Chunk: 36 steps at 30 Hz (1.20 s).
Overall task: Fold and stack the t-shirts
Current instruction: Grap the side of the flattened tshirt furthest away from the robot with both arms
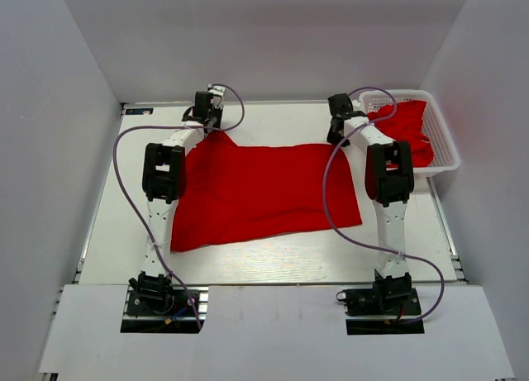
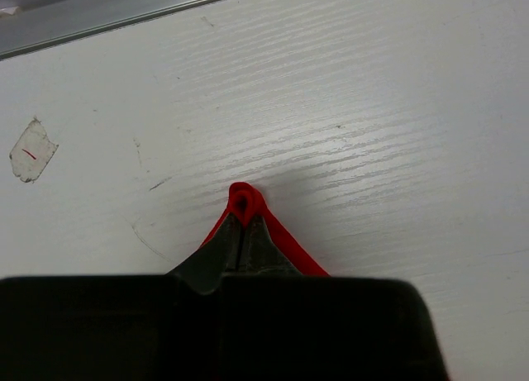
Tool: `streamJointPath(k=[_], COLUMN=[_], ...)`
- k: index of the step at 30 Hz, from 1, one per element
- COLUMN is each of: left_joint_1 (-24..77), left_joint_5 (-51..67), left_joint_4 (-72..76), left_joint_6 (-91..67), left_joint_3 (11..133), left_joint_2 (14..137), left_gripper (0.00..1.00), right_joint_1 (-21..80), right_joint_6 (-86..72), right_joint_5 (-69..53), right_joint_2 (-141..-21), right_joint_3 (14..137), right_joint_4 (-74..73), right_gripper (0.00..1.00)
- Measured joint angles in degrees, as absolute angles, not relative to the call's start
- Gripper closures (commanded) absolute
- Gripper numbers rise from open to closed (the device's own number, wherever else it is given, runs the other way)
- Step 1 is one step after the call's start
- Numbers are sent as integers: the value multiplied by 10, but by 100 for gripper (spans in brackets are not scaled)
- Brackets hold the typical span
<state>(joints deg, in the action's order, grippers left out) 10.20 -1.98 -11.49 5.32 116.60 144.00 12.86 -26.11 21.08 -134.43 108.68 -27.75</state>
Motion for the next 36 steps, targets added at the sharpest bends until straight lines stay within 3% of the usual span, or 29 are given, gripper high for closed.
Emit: streamJointPath(k=[1,5,12,23,36], left_joint_1=[102,102,102,106,109], left_joint_5=[-18,-8,-1,-13,-13], left_joint_4=[-115,-115,-121,-91,-107], left_joint_6=[54,57,58,47,2], left_joint_3=[1166,1166,1129,873,714], left_joint_2=[1440,1440,1412,1198,1032], left_gripper=[100,100,100,100,100], right_joint_1=[128,128,129,129,129], right_joint_6=[-262,-250,-225,-185,-162], right_joint_5=[211,211,211,196,181], right_joint_2=[-1344,-1344,-1333,-1229,-1156], right_joint_3=[1084,1082,1055,920,832], right_joint_4=[-272,-258,-227,-165,-116], right_gripper=[85,100,100,100,100])
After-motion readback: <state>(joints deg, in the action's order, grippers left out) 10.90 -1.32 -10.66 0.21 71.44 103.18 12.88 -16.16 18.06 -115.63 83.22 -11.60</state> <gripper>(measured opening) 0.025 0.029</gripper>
